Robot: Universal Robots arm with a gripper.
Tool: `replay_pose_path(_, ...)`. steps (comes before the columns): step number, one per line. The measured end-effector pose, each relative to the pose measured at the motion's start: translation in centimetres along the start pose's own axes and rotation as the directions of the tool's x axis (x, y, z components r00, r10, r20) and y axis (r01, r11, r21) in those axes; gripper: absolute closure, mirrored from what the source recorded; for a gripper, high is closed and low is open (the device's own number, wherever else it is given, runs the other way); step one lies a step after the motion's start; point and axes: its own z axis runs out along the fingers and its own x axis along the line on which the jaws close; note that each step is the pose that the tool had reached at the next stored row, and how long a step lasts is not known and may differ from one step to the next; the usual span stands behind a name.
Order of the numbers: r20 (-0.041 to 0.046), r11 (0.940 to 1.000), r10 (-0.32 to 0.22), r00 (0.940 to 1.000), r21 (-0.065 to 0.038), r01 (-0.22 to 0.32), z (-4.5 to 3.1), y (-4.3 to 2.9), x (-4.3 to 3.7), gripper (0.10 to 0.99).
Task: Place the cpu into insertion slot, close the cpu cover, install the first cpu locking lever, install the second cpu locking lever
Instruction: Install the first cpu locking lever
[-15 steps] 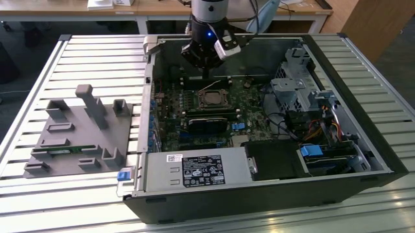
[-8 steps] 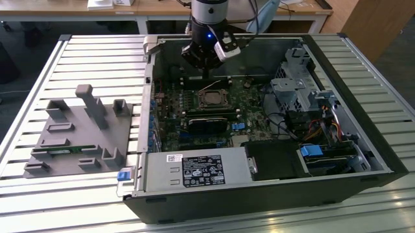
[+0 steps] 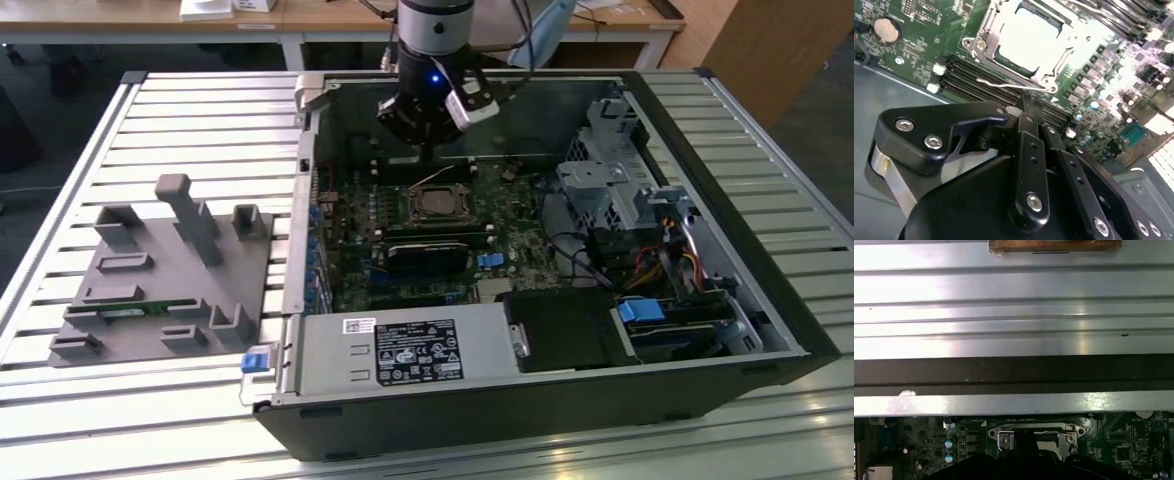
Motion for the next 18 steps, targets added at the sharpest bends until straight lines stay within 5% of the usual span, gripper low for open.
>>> replay_pose_path(18,-0.0002,1.0000,-0.003,1.0000,0.000,0.003,1.48,0.46,-1.00,0.980)
